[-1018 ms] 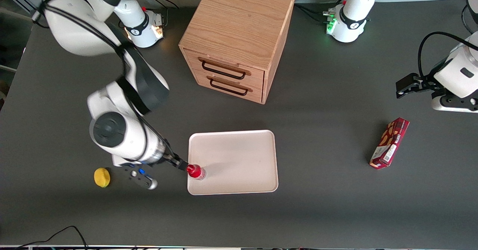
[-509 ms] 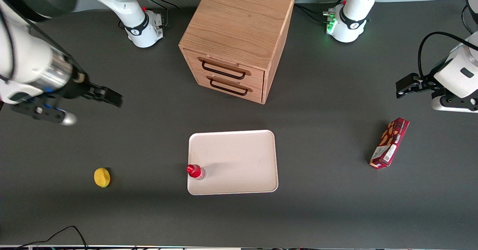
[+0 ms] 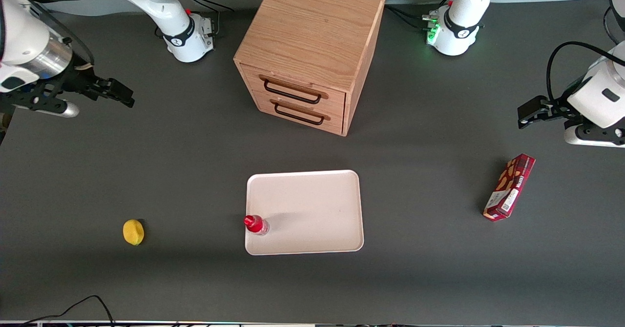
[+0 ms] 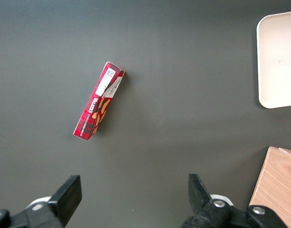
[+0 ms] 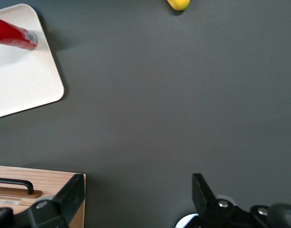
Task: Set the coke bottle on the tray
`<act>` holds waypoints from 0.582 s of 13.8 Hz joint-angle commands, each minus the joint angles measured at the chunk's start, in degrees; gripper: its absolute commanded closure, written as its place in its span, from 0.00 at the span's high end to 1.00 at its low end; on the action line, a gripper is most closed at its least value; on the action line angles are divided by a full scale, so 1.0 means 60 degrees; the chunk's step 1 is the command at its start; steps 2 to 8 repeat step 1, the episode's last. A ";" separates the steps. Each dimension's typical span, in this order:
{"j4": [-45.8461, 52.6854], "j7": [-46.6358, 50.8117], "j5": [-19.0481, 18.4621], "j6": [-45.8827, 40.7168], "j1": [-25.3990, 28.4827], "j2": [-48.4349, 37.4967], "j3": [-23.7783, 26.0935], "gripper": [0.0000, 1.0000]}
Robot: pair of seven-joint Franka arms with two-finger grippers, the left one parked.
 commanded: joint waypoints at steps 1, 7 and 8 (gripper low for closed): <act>0.0000 -0.0115 0.0261 0.0063 0.0110 -0.0154 -0.0428 1.00; 0.0000 -0.0115 0.0261 0.0063 0.0110 -0.0154 -0.0428 1.00; 0.0000 -0.0115 0.0261 0.0063 0.0110 -0.0154 -0.0428 1.00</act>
